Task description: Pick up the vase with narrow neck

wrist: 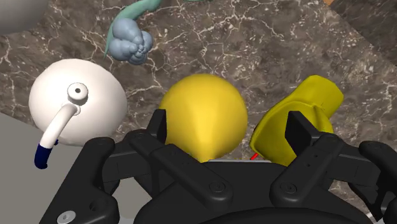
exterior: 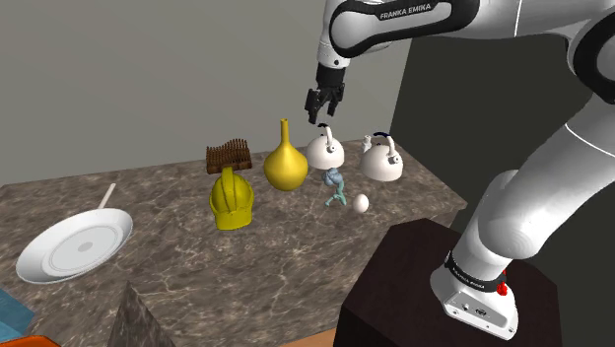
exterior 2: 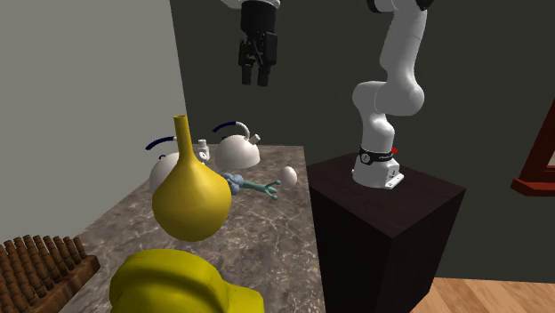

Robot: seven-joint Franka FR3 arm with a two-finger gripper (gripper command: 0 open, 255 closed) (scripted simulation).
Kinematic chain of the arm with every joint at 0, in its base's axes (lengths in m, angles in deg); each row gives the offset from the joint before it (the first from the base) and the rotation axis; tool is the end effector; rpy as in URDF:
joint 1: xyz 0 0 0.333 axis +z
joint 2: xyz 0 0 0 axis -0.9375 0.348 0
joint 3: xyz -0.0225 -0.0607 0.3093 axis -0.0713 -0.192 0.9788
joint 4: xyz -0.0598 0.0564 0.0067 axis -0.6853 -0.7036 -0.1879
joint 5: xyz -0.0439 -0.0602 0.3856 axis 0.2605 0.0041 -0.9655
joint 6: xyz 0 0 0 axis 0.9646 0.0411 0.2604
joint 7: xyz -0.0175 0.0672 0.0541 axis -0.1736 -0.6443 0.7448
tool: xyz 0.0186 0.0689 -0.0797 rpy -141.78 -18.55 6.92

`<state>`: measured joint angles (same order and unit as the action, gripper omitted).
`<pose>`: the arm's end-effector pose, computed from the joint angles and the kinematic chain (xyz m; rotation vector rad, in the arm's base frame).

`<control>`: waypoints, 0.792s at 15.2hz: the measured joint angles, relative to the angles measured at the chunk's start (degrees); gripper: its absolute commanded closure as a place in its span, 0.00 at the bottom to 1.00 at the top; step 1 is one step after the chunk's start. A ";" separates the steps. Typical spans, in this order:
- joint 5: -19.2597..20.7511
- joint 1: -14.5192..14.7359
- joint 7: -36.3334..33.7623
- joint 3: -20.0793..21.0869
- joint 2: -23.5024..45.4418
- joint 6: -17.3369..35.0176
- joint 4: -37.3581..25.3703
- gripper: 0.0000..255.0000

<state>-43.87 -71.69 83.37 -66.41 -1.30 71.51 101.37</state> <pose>0.5028 -0.0148 0.5555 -3.1093 0.0943 -0.2132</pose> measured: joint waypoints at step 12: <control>1.39 -0.35 -0.88 -0.20 27.45 -0.18 -27.98 0.00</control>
<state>-42.47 -72.04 82.50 -66.61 26.15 71.33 73.39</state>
